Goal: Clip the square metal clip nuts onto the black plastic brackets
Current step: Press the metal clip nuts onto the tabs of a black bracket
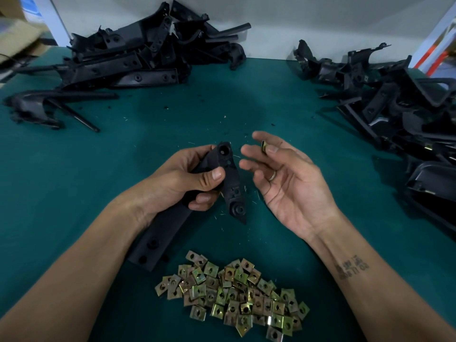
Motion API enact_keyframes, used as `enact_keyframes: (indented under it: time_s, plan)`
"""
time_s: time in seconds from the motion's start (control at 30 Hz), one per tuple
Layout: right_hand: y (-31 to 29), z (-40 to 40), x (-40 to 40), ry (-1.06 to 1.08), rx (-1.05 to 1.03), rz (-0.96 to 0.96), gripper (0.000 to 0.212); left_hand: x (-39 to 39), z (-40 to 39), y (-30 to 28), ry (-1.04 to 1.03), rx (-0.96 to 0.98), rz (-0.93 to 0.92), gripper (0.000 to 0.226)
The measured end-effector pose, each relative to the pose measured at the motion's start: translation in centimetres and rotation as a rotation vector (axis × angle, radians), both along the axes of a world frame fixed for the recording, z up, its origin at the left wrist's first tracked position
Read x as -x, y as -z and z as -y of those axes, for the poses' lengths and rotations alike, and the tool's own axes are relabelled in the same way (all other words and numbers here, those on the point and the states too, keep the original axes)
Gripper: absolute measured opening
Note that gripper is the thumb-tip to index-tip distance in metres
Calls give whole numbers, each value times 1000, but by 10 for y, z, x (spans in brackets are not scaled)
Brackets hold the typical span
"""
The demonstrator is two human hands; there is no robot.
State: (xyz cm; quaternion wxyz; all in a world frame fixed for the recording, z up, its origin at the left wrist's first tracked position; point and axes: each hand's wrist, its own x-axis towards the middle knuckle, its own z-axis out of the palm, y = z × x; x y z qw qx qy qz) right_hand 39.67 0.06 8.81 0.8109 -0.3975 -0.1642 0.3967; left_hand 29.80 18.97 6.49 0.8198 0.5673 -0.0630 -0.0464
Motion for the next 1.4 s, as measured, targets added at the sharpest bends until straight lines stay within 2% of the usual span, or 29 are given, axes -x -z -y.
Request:
enact_keyframes:
  time_s: [0.07,0.27,0.5,0.8,0.87,0.93,1.0,1.3,1.4]
  plan:
    - [1,0,-1,-3,-13,-8,21,0,-1,0,2,0,-2,37]
    - [1,-1,-1,22,57,74,4,0,-1,1,3,-7,-3,32]
    - [-1,2,-3,108,171,195,20,-2,-2,3,8,-17,16,25]
    - [-4,6,-4,62,166,204,19,-1,0,1,8,-9,4,25]
    - [1,3,-2,149,230,322,16,-1,0,0,-6,-5,-9,31]
    - [7,-1,3,243,329,561,14,0,1,-1,-29,-4,-21,37]
    - [12,-6,9,248,372,707,11,0,3,-2,-55,-17,-23,33]
    - [13,-6,9,224,264,584,26,-1,3,-3,-85,-30,-5,29]
    - [15,-6,9,195,273,650,25,-1,3,-1,-80,-30,-3,27]
